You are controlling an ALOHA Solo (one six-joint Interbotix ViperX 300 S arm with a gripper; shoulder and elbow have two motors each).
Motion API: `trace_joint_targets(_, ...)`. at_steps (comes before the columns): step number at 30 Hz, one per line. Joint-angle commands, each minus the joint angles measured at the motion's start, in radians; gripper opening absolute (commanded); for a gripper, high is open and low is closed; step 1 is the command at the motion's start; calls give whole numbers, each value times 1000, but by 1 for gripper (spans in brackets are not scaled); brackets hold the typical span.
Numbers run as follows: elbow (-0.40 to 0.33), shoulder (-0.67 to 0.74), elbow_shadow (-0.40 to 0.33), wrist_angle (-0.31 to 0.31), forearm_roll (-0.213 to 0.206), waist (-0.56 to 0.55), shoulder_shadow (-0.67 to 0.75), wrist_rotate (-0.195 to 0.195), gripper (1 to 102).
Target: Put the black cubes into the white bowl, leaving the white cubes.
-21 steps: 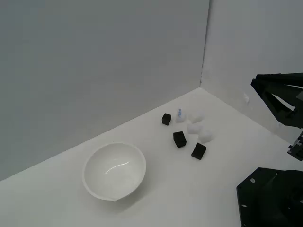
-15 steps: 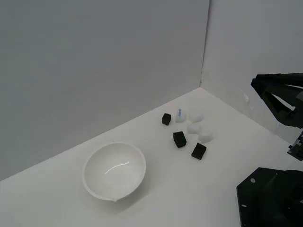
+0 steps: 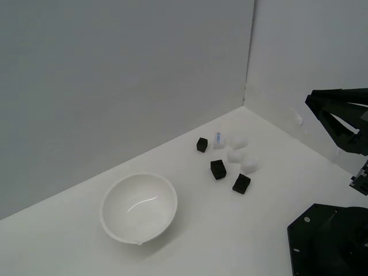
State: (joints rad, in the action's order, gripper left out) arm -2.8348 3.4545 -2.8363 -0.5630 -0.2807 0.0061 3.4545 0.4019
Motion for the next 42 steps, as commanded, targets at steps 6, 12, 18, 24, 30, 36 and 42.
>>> trace_joint_targets(6, 46, -114, 57, 3, -11, 37, -112, 12, 4)
trace_joint_targets(12, 110, -279, 114, 0, -11, 37, -278, 9, 4)
trace_joint_targets(18, 173, -494, 181, -55, -15, 37, -495, -32, 4)
trace_joint_targets(24, 268, -716, 272, -173, -43, 37, -716, -35, 4)
trace_joint_targets(30, 304, -818, 307, -202, -44, 37, -818, -35, 4)
trace_joint_targets(36, 307, -882, 310, -209, -44, 29, -885, -35, 4)
trace_joint_targets(42, 307, -937, 310, -210, -48, 28, -942, -35, 4)
